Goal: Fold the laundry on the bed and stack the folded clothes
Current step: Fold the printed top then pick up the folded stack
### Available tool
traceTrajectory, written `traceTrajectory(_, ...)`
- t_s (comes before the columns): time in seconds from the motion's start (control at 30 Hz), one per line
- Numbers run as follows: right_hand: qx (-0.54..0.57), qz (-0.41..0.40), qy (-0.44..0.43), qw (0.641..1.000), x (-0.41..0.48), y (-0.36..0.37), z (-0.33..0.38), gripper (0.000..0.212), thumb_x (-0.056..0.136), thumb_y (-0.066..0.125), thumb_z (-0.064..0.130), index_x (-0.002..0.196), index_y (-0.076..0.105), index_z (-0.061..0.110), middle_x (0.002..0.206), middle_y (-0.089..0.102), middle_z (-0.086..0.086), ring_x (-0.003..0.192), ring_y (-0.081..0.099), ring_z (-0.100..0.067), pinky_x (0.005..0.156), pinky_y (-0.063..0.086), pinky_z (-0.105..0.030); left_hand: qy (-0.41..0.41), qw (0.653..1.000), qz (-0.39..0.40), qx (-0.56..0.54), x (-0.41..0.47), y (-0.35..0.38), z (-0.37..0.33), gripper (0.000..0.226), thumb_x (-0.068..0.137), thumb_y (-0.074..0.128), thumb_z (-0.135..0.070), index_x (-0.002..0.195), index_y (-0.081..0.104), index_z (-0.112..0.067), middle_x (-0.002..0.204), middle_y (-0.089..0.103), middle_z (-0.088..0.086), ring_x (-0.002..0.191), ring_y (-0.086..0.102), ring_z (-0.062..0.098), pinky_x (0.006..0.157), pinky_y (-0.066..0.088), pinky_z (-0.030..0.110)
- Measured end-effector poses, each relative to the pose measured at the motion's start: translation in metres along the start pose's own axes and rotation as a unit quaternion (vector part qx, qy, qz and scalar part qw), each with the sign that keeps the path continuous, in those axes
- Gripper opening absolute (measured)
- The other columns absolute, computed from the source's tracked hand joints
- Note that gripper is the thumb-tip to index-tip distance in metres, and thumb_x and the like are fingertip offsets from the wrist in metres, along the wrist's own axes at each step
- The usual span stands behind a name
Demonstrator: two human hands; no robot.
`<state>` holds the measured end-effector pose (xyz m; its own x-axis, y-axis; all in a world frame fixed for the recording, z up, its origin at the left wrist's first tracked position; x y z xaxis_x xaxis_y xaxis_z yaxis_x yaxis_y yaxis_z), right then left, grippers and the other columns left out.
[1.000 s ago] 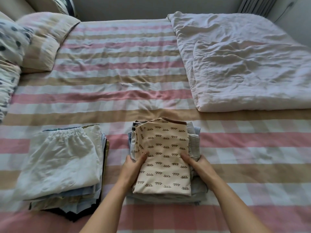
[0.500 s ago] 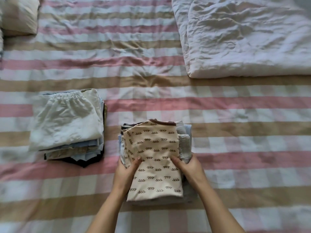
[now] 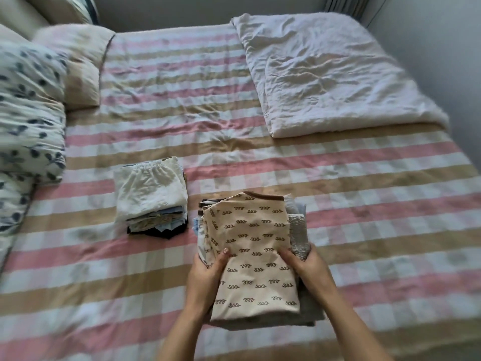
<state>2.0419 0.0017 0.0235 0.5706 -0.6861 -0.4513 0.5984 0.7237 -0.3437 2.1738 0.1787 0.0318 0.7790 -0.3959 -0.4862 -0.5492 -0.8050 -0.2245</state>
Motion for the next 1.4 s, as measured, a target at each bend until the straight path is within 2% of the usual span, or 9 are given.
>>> traceTrajectory(0.2, 0.023, -0.051, -0.004, 0.998, -0.106, -0.04, 0.02, 0.071, 0.046, 0.063, 0.078, 0.093, 0.063, 0.024, 0.085, 0.072, 0.009, 0.078, 0.068, -0.004, 0.069, 0.053, -0.026, 0.043, 0.997, 0.062, 0.0, -0.091, -0.009, -0.036, 0.056, 0.067, 0.061, -0.059, 0.112, 0.055, -0.026, 0.096, 0.07, -0.009, 0.093, 0.065, 0.012, 0.085, 0.052, 0.039)
traceTrajectory(0.4, 0.036, -0.132, 0.009, 0.991, -0.186, -0.074, 0.014, 0.071, 0.047, 0.058, 0.082, 0.091, 0.061, 0.027, 0.085, 0.069, 0.013, 0.074, 0.064, 0.004, 0.058, 0.046, -0.011, 0.056, 0.988, 0.144, 0.002, -0.148, 0.004, -0.057, 0.052, 0.072, 0.068, -0.05, 0.114, 0.054, -0.022, 0.096, 0.071, -0.004, 0.089, 0.068, 0.015, 0.082, 0.055, 0.042)
traceTrajectory(0.53, 0.034, -0.177, 0.012, 0.983, -0.229, -0.107, -0.005, 0.073, 0.06, 0.064, 0.071, 0.105, 0.058, 0.013, 0.096, 0.069, 0.001, 0.088, 0.066, -0.016, 0.08, 0.053, -0.04, 0.073, 0.98, 0.181, 0.027, -0.182, 0.024, -0.062, 0.05, 0.07, 0.068, -0.059, 0.106, 0.054, -0.028, 0.1, 0.07, -0.003, 0.091, 0.067, 0.018, 0.084, 0.053, 0.046)
traceTrajectory(0.67, 0.052, -0.226, 0.002, 0.973, -0.269, -0.143, -0.019, 0.064, 0.053, 0.061, 0.076, 0.092, 0.056, 0.026, 0.089, 0.067, 0.01, 0.077, 0.063, -0.001, 0.066, 0.051, -0.021, 0.092, 0.973, 0.205, 0.052, -0.218, 0.054, -0.067, 0.06, 0.067, 0.067, -0.06, 0.112, 0.053, -0.023, 0.103, 0.069, 0.002, 0.092, 0.067, 0.023, 0.083, 0.053, 0.048)
traceTrajectory(0.73, 0.072, -0.241, 0.0, 0.968, -0.288, -0.166, -0.03, 0.066, 0.048, 0.059, 0.08, 0.089, 0.052, 0.029, 0.09, 0.065, 0.012, 0.077, 0.062, 0.001, 0.063, 0.047, -0.017, 0.101, 0.97, 0.216, 0.057, -0.24, 0.075, -0.07, 0.063, 0.065, 0.067, -0.06, 0.113, 0.051, -0.022, 0.104, 0.068, 0.004, 0.091, 0.067, 0.024, 0.083, 0.053, 0.048)
traceTrajectory(1.0, 0.09, -0.257, -0.007, 0.962, -0.342, -0.285, -0.086, 0.076, 0.055, 0.065, 0.076, 0.107, 0.056, 0.021, 0.099, 0.067, 0.006, 0.09, 0.065, -0.014, 0.082, 0.053, -0.037, 0.125, 0.963, 0.229, 0.072, -0.335, 0.185, -0.076, 0.067, 0.066, 0.063, -0.056, 0.12, 0.049, -0.021, 0.102, 0.066, -0.002, 0.092, 0.065, 0.02, 0.084, 0.053, 0.044)
traceTrajectory(1.1, 0.093, -0.256, -0.027, 0.962, -0.361, -0.339, -0.105, 0.06, 0.059, 0.066, 0.064, 0.101, 0.06, 0.022, 0.097, 0.069, 0.003, 0.088, 0.066, -0.016, 0.083, 0.053, -0.041, 0.116, 0.961, 0.241, 0.073, -0.366, 0.235, -0.07, 0.068, 0.067, 0.066, -0.063, 0.119, 0.05, -0.022, 0.108, 0.065, 0.001, 0.098, 0.063, 0.024, 0.089, 0.05, 0.046)
traceTrajectory(1.27, 0.092, -0.279, -0.016, 0.956, -0.39, -0.409, -0.134, 0.049, 0.067, 0.067, 0.064, 0.096, 0.059, 0.026, 0.091, 0.067, 0.013, 0.077, 0.062, 0.008, 0.064, 0.045, -0.008, 0.122, 0.948, 0.285, 0.074, -0.403, 0.311, -0.07, 0.046, 0.082, 0.063, -0.042, 0.121, 0.052, -0.022, 0.106, 0.067, -0.002, 0.096, 0.064, 0.018, 0.087, 0.051, 0.042)
traceTrajectory(1.4, 0.089, -0.309, 0.044, 0.946, -0.4, -0.45, -0.158, 0.068, 0.059, 0.06, 0.07, 0.105, 0.056, 0.02, 0.098, 0.066, 0.006, 0.089, 0.063, -0.011, 0.077, 0.05, -0.03, 0.14, 0.932, 0.321, 0.09, -0.418, 0.362, -0.082, 0.044, 0.084, 0.06, -0.035, 0.124, 0.048, -0.021, 0.109, 0.065, -0.004, 0.093, 0.064, 0.013, 0.078, 0.054, 0.028)
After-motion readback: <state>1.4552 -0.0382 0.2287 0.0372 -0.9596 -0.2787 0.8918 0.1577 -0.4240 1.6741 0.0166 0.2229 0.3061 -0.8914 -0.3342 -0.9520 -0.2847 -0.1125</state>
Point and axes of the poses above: each hand's wrist, its own x-axis towards the middle knuckle, its own y-axis out of the palm, z = x × y, the point moved 1 cm from there along x, towards the middle knuckle
